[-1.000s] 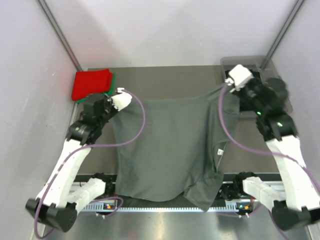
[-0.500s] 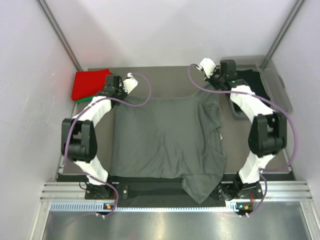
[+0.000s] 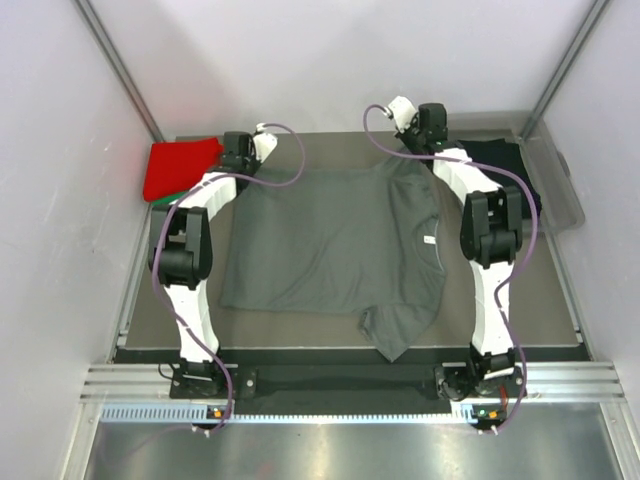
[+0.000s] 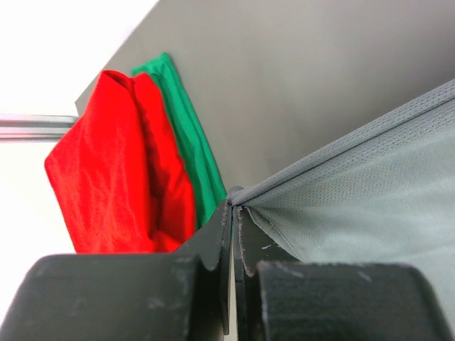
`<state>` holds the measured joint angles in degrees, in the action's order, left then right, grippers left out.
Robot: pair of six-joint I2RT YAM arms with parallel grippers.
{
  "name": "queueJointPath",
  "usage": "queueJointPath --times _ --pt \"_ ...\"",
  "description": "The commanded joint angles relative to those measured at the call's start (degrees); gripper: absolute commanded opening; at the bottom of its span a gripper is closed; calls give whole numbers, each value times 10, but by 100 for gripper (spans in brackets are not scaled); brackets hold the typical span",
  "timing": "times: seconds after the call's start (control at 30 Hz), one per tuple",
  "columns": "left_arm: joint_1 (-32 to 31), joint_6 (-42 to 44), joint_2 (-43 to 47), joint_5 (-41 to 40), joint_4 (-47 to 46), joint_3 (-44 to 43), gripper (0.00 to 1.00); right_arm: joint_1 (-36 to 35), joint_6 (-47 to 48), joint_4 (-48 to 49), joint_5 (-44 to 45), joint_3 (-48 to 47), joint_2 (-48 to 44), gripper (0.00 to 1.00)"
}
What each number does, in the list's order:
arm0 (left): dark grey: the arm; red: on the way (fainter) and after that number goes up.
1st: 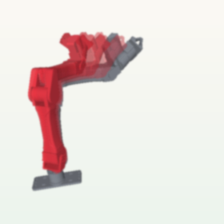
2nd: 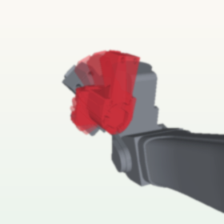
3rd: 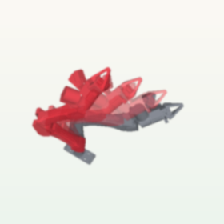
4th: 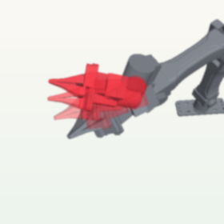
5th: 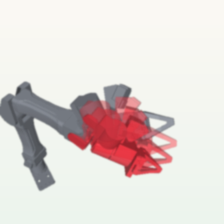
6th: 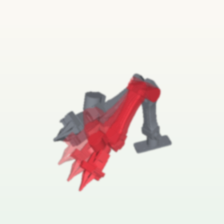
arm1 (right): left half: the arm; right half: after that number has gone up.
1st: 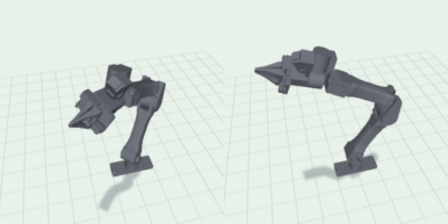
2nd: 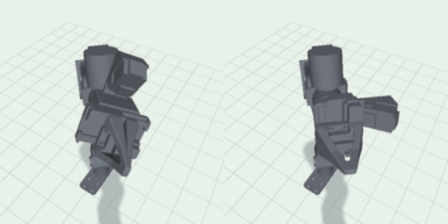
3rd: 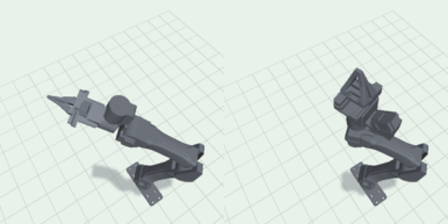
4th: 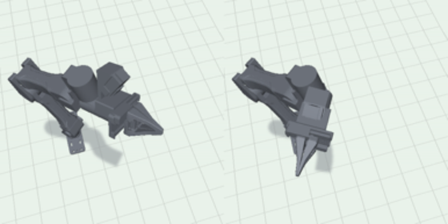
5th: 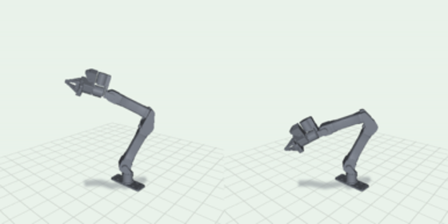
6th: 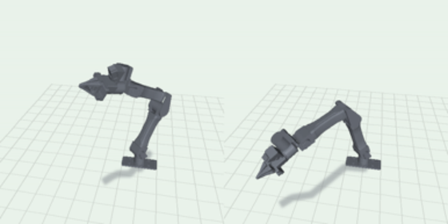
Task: Fold and stack the t-shirts
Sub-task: Flatten the tshirt out, then fold the tshirt
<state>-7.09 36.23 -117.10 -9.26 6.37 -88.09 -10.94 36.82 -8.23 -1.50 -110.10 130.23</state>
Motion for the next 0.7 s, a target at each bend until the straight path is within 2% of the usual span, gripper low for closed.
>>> queueJointPath --times 0.0,0.17,0.3,0.43,0.5,0.67 --pt "5 -13 -14 -24 -57 -36 0 8 -17 42 11 -83 25 0" --pt "4 -29 -23 -15 -78 -40 0 9 -28 42 26 -119 49 0" --pt "4 -48 -2 11 -73 -26 0 8 -28 53 21 -49 3 0" --pt "4 -59 49 47 -45 5 0 6 -18 44 18 65 -84 0" --pt "3 -58 72 76 -43 39 0 4 -14 47 0 128 -131 0" --pt "1 -62 134 108 -31 103 0 -1 -6 44 -2 211 -201 0"
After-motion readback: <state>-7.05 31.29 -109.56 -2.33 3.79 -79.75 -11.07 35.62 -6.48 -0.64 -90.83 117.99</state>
